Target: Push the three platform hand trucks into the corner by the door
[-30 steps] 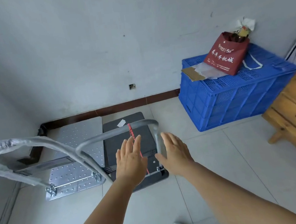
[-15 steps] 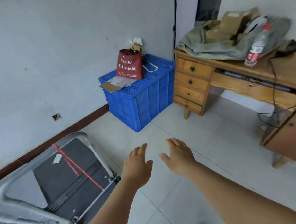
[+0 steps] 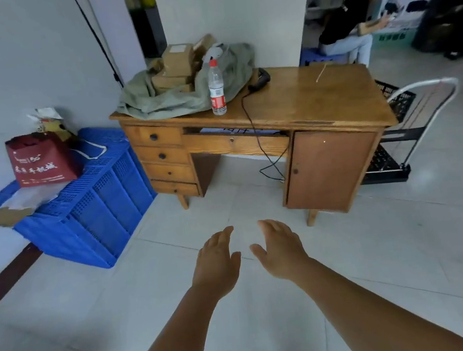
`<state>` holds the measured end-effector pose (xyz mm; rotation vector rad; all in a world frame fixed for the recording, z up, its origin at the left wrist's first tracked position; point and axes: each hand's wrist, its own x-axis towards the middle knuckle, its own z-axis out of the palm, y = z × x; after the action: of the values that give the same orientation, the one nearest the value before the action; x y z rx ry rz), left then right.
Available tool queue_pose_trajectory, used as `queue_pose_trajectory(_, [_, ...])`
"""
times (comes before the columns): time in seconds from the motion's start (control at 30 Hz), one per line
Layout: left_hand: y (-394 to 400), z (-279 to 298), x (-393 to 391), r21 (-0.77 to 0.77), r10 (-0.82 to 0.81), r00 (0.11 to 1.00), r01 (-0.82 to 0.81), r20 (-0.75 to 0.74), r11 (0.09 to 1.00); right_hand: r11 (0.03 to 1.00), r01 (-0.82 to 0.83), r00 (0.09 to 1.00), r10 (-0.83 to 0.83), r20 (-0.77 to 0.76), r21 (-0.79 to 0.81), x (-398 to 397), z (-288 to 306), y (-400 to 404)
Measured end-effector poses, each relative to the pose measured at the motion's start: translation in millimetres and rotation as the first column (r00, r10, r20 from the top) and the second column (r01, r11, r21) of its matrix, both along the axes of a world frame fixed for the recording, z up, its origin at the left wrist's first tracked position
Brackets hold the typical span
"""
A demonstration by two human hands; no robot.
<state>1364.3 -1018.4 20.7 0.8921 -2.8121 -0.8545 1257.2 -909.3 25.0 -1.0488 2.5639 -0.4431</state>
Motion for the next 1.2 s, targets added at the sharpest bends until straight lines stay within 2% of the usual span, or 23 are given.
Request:
queue_pose_trajectory(0.33, [106,-1,-192,-0.022,-0.259,0.966,0.259,0.009,0.966,0.952,0.307,0.952,-0.307,0.009,-0.009,-163,5,146])
queue_pose_trajectory(0.67, [175,5,-334,-0.016,-0.534,0.845,0.533,-0.026,0.846,0.827,0.561,0.827,-0.561,0.001,-0.008,-268,19,247])
queue_pose_trajectory(0.87, [200,11,-432,-0.026,-0.643,0.765,0.643,-0.044,0.766,0.766,0.643,0.765,-0.643,-0.027,-0.014,-344,21,276])
queue_pose_trajectory(0.97, [206,16,-491,0.004,-0.653,0.748,0.658,-0.118,0.753,0.735,0.677,0.735,-0.678,-0.036,-0.028,-388,26,280])
queue_pose_trajectory(1.2, [223,37,-610,-0.072,-0.725,0.656,0.729,-0.212,0.681,0.667,0.742,0.663,-0.745,-0.076,-0.063,-485,45,291])
